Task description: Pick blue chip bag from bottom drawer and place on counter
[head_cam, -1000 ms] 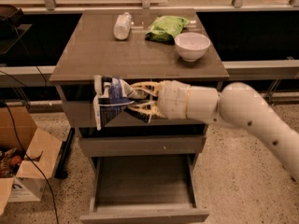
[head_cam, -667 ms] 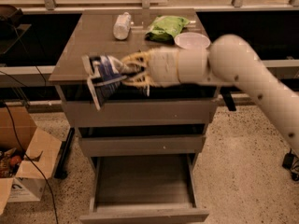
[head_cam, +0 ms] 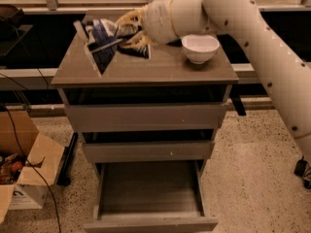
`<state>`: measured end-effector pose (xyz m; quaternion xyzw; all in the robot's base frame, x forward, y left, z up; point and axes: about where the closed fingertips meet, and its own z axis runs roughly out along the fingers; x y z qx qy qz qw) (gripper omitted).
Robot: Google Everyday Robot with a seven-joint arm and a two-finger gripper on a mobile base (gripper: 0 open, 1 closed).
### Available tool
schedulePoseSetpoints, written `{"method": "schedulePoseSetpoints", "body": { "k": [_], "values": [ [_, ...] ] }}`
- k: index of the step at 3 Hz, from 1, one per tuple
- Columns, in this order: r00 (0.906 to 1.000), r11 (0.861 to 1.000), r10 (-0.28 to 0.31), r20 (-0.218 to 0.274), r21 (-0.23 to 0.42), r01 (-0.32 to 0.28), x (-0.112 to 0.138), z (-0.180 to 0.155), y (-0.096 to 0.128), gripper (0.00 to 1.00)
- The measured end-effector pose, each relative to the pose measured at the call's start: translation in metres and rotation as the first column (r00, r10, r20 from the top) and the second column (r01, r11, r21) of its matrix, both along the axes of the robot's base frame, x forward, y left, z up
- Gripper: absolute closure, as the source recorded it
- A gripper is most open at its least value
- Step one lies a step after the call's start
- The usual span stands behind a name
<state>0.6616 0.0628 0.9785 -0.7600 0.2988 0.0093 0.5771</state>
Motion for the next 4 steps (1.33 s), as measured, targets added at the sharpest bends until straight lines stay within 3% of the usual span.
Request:
{"method": "schedulePoseSetpoints", "body": {
  "k": [1, 2, 3, 4],
  "values": [
    [0.9998, 0.999, -0.018, -0.001, -0.042, 0.017, 0.046, 0.005, 0.002, 0.58],
    [0.9981, 0.998, -0.062, -0.002, -0.022, 0.062, 0.090, 0.013, -0.010, 0.34],
    [0.9944, 0.995, -0.101, 0.032, 0.021, 0.101, 0.102, 0.041, -0.027, 0.12],
    [0.9944, 0.995, -0.101, 0.032, 0.021, 0.101, 0.102, 0.041, -0.027, 0.00]
  ]
}}
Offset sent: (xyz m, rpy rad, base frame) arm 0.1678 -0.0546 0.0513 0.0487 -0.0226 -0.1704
